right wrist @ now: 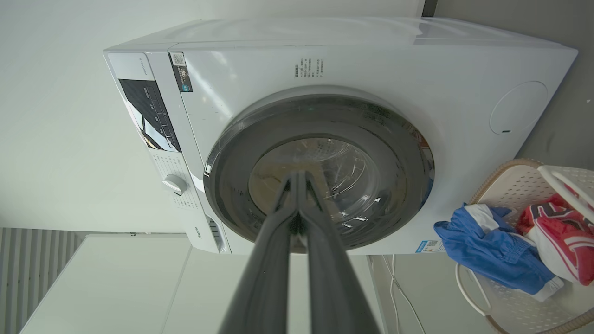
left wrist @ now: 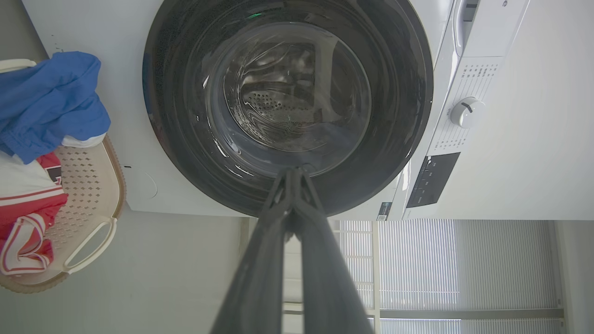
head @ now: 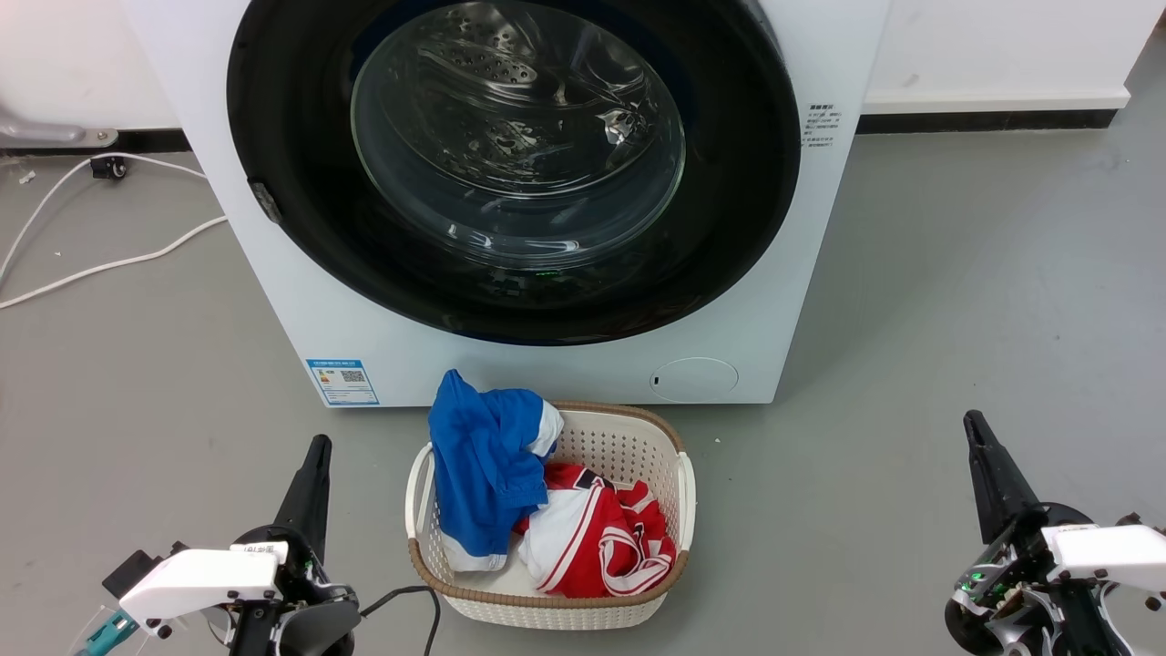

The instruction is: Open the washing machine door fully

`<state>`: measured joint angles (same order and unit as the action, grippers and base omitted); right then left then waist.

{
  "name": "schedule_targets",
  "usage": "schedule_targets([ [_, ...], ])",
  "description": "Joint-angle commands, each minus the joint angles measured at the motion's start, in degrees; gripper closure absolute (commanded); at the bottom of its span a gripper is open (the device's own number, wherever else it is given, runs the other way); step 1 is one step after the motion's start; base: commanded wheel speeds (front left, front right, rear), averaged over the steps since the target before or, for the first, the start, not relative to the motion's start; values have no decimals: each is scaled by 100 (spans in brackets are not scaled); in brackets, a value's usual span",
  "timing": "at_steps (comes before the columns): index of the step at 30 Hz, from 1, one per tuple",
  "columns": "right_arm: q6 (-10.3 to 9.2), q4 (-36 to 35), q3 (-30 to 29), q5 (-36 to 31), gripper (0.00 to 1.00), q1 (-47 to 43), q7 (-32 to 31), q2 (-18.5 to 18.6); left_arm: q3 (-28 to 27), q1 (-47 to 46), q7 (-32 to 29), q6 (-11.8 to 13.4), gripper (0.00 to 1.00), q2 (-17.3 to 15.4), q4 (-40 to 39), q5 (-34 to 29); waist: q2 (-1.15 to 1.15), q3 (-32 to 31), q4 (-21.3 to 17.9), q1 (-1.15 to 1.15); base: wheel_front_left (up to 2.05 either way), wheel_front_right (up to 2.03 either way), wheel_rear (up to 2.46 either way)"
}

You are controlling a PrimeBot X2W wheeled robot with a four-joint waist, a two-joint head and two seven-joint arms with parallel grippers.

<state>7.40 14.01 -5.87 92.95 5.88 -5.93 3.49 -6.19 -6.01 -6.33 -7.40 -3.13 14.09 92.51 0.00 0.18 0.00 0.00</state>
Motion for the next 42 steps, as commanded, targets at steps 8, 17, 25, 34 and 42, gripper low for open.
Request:
schedule_targets([
  [8, 17, 6, -12, -31, 100, 58, -24, -20, -27, -43, -9, -16, 100, 9, 2, -25, 0, 0, 0, 0, 0, 0, 0],
  [17, 17, 7, -20, -37, 100, 59, -34, -26, -31, -44, -13, -16, 100, 12, 3, -26, 0, 0, 0, 0, 0, 0, 0],
  [25, 0, 47, -10, -21, 0, -35, -14, -13, 15, 28, 0, 2, 0, 11, 53, -10, 0, 0, 0, 0, 0, 0, 0],
  [34, 1, -141, 196, -329, 0, -149, 251, 8, 281, 46, 273, 0, 0, -9, -110, -345, 0, 3, 1, 0, 0, 0, 0],
  [42, 2, -331, 302, -1447, 0, -208, 462, 45, 355, 77, 485, -1, 0, 6, -410, -1479, 0, 5, 2, 0, 0, 0, 0],
])
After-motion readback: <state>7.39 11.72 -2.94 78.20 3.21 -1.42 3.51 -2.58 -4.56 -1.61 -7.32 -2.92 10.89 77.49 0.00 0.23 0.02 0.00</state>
